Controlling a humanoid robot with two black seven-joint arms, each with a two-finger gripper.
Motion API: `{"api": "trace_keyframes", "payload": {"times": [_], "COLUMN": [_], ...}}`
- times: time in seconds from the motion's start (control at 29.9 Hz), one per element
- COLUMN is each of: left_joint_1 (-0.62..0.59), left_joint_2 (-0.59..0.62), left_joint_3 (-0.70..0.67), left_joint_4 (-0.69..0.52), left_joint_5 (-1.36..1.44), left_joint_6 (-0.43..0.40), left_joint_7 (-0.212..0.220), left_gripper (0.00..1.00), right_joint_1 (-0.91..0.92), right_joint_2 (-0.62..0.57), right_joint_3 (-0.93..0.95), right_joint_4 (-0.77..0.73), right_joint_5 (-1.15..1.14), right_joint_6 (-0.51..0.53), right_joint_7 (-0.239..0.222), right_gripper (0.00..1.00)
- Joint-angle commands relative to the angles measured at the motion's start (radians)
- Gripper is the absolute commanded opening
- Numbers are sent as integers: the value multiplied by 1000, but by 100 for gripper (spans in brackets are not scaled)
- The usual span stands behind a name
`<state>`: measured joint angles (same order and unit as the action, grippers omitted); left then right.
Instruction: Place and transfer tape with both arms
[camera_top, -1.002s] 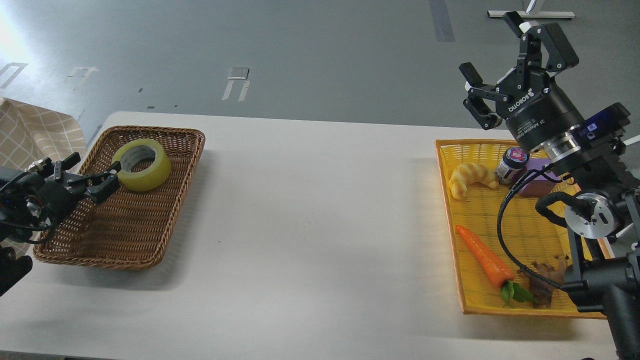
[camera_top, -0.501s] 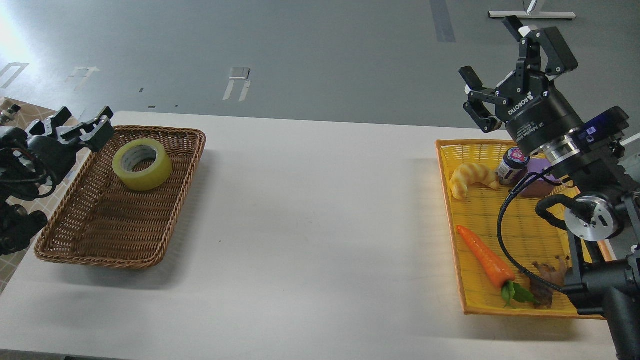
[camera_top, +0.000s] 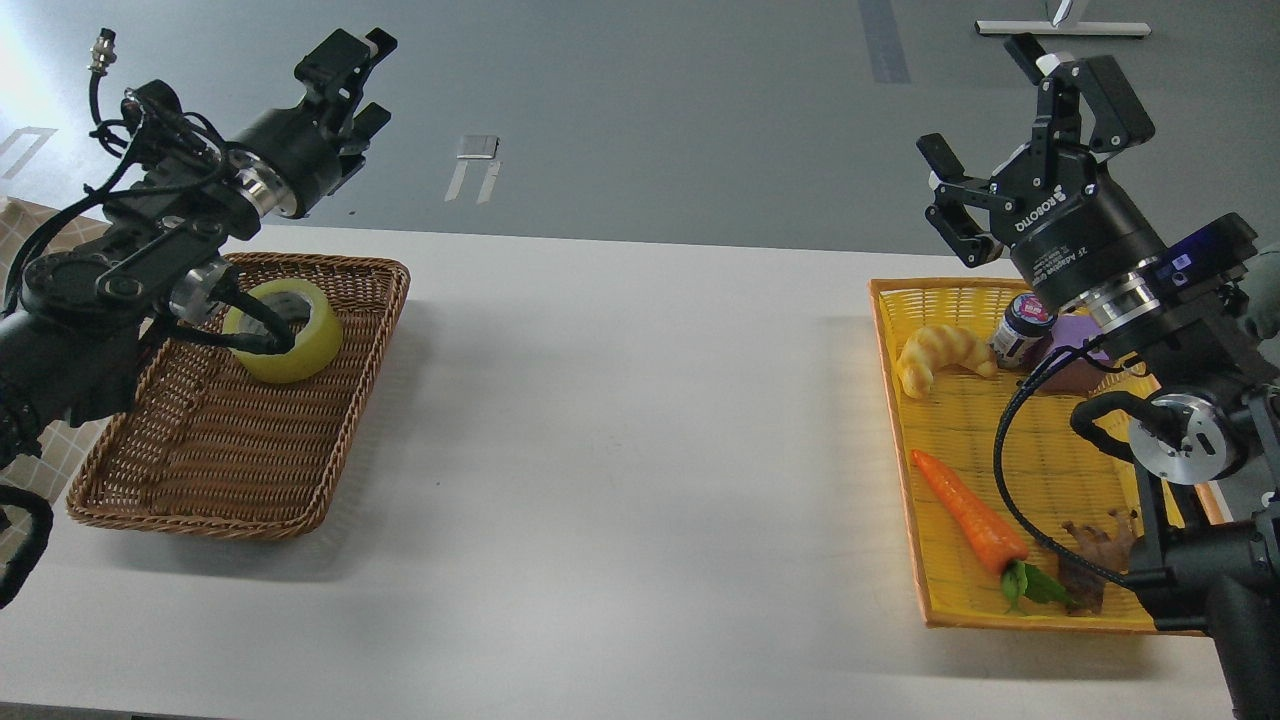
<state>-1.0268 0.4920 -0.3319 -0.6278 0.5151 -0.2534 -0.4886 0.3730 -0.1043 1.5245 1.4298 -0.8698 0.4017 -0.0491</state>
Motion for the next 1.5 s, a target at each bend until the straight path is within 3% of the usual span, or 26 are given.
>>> {"api": "trace_keyframes", "payload": {"times": [0.0, 0.3, 0.57, 0.7, 0.8, 1.04, 1.47], "left_joint_1": [-6, -10, -88, -91, -66, 46, 178], "left_joint_2": [-21, -110, -161, -202, -250, -253, -257], "left_joint_3": [-60, -147, -151, -203, -300, -387, -395], "left_joint_4": [-87, -132, -144, -144, -173, -282, -313], "left_joint_5": [-50, -60, -59, -96, -193, -228, -213], "left_joint_6": [-21, -24, -167, -179, -171, -167, -165], "left_joint_7": [0, 0, 0, 0, 0, 0, 0], "left_gripper": [98, 98, 98, 98, 98, 98, 98], "right_joint_1": [7, 35, 64, 76, 95, 119, 139], "right_joint_2": [2, -1, -5, 0, 8, 20, 51], "right_joint_3": [-1, -12, -15, -15, -17, -17, -40], "right_joint_4": [-2, 0, -2, 0, 0, 1, -9], "right_joint_5": [-2, -3, -8, -8, -8, -8, -8], "right_joint_6": [0, 0, 0, 0, 0, -1, -1], "right_joint_7": [0, -8, -11, -11, -9, -6, -5], "right_gripper": [100, 100, 100, 100, 100, 100, 100]}}
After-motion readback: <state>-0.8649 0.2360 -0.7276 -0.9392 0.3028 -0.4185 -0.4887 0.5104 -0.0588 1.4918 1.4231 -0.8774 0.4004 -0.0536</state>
